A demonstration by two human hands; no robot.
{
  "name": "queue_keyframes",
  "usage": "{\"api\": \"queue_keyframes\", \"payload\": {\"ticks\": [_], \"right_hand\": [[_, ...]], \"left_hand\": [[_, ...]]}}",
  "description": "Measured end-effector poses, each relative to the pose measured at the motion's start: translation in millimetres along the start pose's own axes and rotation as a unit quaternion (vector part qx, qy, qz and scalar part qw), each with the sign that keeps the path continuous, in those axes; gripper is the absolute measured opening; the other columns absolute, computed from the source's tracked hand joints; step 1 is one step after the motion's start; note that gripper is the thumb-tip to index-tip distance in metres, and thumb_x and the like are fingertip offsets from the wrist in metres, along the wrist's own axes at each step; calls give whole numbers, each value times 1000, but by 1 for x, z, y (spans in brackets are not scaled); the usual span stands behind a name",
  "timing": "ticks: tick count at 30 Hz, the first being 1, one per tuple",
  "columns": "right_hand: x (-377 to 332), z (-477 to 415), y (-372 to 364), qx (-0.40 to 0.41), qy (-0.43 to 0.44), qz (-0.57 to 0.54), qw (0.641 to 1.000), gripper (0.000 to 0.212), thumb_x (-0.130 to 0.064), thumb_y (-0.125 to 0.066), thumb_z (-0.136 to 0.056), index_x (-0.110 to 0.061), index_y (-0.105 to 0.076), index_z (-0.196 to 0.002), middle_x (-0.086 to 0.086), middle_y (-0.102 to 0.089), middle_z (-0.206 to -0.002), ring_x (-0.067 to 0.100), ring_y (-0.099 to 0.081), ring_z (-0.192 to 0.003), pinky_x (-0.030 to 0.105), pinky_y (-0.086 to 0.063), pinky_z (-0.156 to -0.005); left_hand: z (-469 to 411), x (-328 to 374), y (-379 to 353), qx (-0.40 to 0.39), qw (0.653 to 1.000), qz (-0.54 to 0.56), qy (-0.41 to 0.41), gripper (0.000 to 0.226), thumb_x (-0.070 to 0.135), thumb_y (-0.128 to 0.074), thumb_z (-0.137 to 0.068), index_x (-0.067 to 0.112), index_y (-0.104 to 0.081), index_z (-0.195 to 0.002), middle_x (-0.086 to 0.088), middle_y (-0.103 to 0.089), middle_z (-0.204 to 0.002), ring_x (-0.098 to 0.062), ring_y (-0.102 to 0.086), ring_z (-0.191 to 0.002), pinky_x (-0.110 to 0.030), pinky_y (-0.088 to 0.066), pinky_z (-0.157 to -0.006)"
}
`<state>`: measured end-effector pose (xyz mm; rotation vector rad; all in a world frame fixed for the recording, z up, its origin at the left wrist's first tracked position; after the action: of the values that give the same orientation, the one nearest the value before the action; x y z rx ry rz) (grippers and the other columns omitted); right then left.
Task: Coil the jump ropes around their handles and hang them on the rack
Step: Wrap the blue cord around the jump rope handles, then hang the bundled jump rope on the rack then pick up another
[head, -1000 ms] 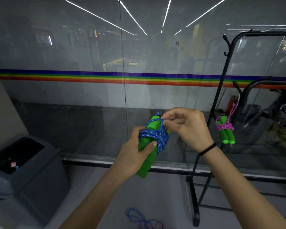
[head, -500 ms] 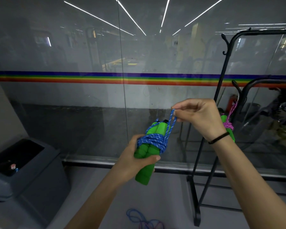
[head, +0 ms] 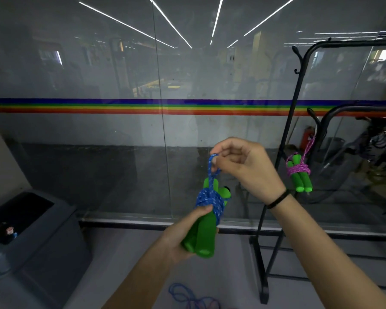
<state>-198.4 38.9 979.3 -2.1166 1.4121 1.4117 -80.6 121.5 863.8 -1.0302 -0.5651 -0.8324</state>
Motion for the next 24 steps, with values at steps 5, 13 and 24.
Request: {"api": "queue_keyframes", "payload": {"ticks": [5, 13, 24], "right_hand": [[4, -4, -9, 20, -9, 27, 999, 10, -1, -66, -78, -8, -68, -85, 11, -70, -73, 16, -66, -62, 25, -56, -65], [1, -4, 3, 89, -10, 46, 995, 10, 0, -67, -79, -9, -70, -82, 13, -70, -68, 14, -65, -58, 20, -56, -63], [13, -11, 25, 98, -78, 147, 981, 7, -2, -66, -79, -7, -69, -82, 8, -69, -69, 10, -64, -57, 19, -56, -61]], "left_hand": [[-9, -1, -5, 34, 994, -105, -15, 31, 23, -77, -70, 8, -65, -95, -7, -66, -80, -15, -62, -68, -22, -51, -55], [-17, 3, -3, -55, 992, 108, 48, 43, 23, -56, -78, 8, -53, -118, -21, -54, -109, -26, -67, -57, -23, -53, -46], [-38, 23, -11, 29, 962, -267, -54, 109, 42, -88, -33, 17, -47, -131, -7, -59, -125, -19, -58, -110, -33, -47, -92]]}}
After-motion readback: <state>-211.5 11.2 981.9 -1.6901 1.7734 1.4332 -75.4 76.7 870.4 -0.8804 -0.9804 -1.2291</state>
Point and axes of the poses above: each hand's wrist, its own z-axis away from the middle knuckle, its own y-axis out of the back of the hand, x = y × z, the point moved 1 cm from there along -z, towards the middle knuckle
